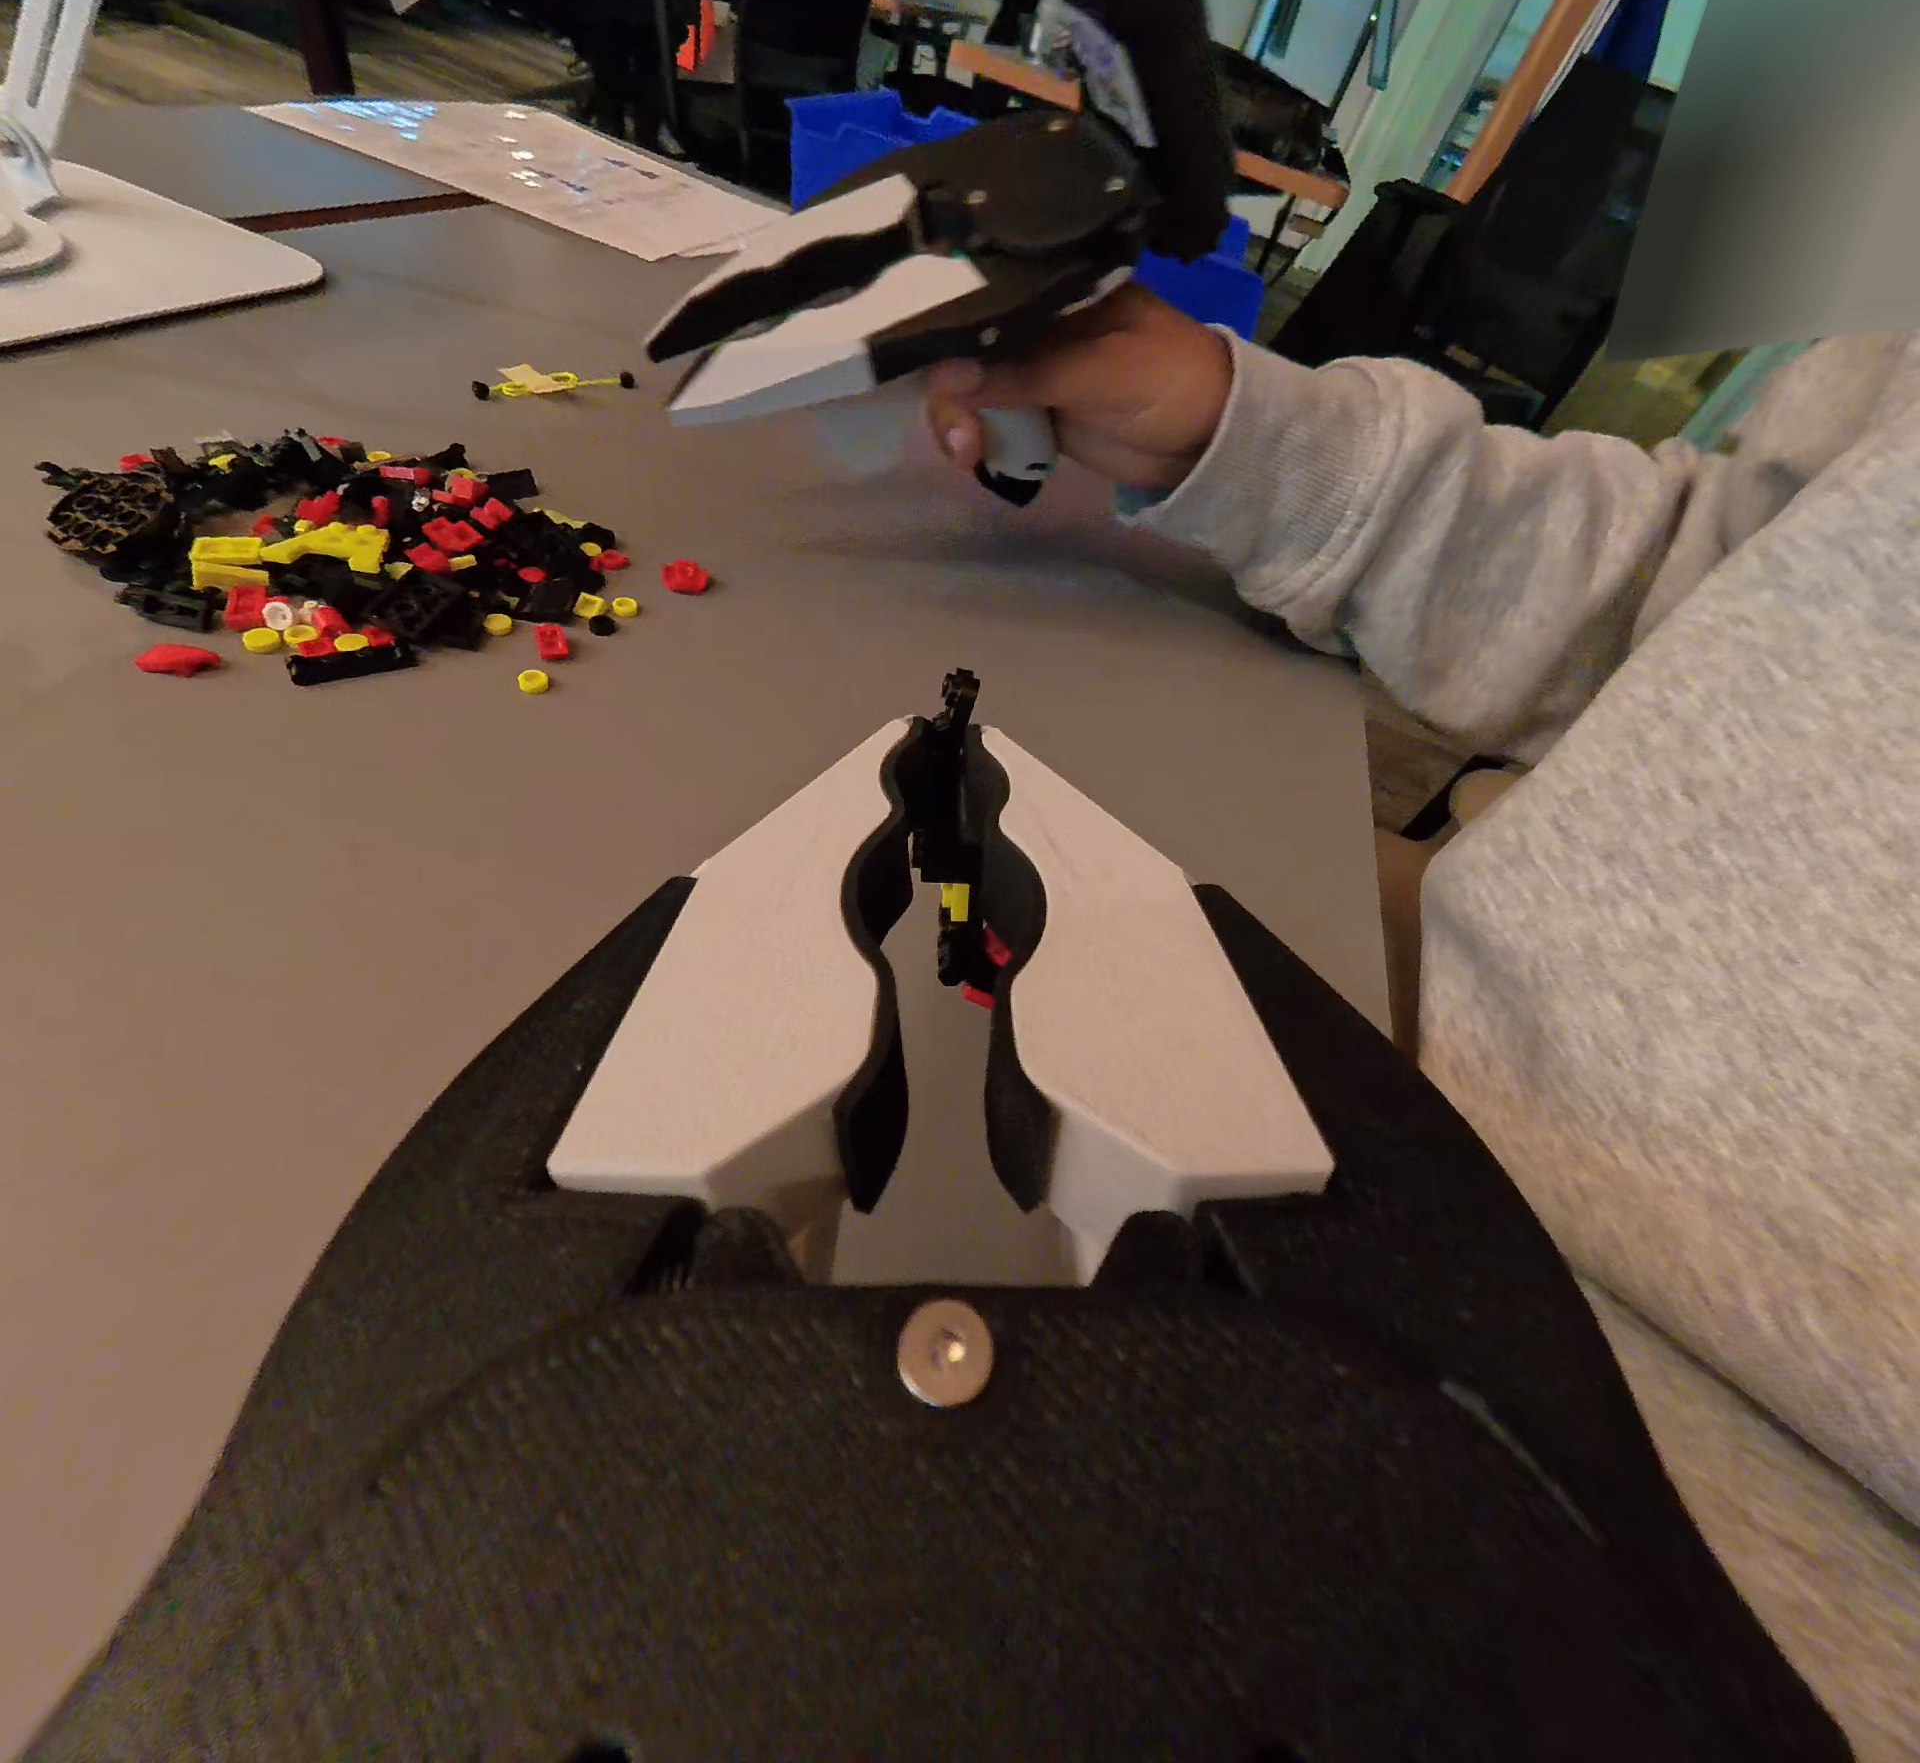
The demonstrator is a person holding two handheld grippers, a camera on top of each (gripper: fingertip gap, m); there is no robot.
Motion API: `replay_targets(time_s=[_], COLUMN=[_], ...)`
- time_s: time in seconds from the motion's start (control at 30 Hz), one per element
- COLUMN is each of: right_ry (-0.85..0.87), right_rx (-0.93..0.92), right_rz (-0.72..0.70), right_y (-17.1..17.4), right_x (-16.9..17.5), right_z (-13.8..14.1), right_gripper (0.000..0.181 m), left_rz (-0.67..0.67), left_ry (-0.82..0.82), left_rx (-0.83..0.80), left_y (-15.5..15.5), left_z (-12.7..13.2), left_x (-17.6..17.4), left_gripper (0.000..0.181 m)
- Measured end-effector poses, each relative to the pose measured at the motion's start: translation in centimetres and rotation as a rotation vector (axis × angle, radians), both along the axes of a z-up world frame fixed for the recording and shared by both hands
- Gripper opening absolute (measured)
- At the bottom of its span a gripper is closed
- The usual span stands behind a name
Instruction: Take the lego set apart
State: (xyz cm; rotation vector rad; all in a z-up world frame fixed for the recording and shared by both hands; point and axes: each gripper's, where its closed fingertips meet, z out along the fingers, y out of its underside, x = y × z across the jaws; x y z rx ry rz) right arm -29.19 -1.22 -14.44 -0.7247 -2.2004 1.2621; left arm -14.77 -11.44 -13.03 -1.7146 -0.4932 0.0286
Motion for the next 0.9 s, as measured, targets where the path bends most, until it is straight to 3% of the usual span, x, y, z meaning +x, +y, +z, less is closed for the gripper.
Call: replay_targets(time_s=[0.03, 0.2, 0.33, 0.7, 0.8, 0.9], right_ry=[-0.002, -0.021, -0.027, -0.123, -0.176, -0.347], right_rx=[-0.022, -0.138, -0.218, -0.285, -0.321, -0.416], right_rz=[0.04, 0.31, 0.474, 0.642, 0.636, 0.608], right_y=[-0.4, -4.8, -7.5, -8.8, -8.7, -8.7], right_x=[1.4, 9.8, 13.8, 16.8, 16.6, 16.4], right_z=[0.5, 1.6, 2.4, 2.2, 2.3, 2.3], right_gripper=[0.027, 0.026, 0.025, 0.002, 0.002, 0.001], left_rz=[0.0, -0.029, -0.06, -0.155, -0.122, -0.144], left_ry=[-0.002, -0.04, -0.064, -0.061, -0.069, -0.153], left_rx=[-0.001, 0.023, 0.053, 0.066, 0.092, 0.082], left_y=[0.0, 0.4, 0.8, 2.1, 1.8, 2.0], left_z=[0.0, 0.0, 0.2, 0.4, 0.7, 0.0], left_x=[0.0, 0.3, 0.8, 2.6, 2.1, 2.3], left_gripper=[0.003, 0.003, 0.004, 0.005, 0.027, 0.039])
